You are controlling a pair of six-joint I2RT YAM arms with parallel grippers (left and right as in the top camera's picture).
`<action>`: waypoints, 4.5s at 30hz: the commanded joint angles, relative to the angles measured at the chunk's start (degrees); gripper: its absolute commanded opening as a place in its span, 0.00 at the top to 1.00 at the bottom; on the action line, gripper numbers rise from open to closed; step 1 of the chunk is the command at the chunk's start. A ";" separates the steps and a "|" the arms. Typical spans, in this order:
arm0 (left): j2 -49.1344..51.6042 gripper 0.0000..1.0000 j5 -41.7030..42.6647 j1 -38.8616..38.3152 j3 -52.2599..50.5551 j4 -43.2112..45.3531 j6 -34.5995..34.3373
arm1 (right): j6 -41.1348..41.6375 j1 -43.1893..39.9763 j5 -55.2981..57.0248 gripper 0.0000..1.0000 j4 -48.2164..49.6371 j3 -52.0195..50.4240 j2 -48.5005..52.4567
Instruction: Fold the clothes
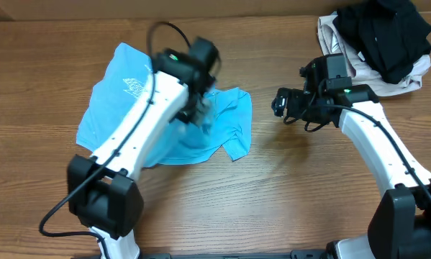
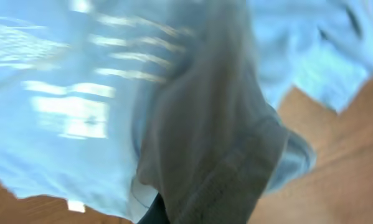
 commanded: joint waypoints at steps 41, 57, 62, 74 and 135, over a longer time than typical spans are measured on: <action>-0.04 0.96 -0.46 16.15 36.83 5.07 -11.82 | -3.28 12.33 -4.81 0.34 6.99 -0.96 18.71; -0.04 0.96 7.32 16.15 49.03 10.60 -13.42 | -4.96 16.13 -6.71 0.48 8.68 -2.05 18.71; -0.04 0.96 7.67 16.15 50.38 10.78 -13.66 | -5.20 16.13 -6.67 0.82 9.05 -2.05 18.71; -0.15 0.96 7.65 16.15 50.75 9.16 -13.60 | -5.20 14.45 -5.49 0.46 13.00 -1.46 18.69; -14.34 0.96 -26.73 16.85 50.73 1.68 -6.67 | -12.44 -20.61 3.72 0.96 -39.89 75.78 -2.03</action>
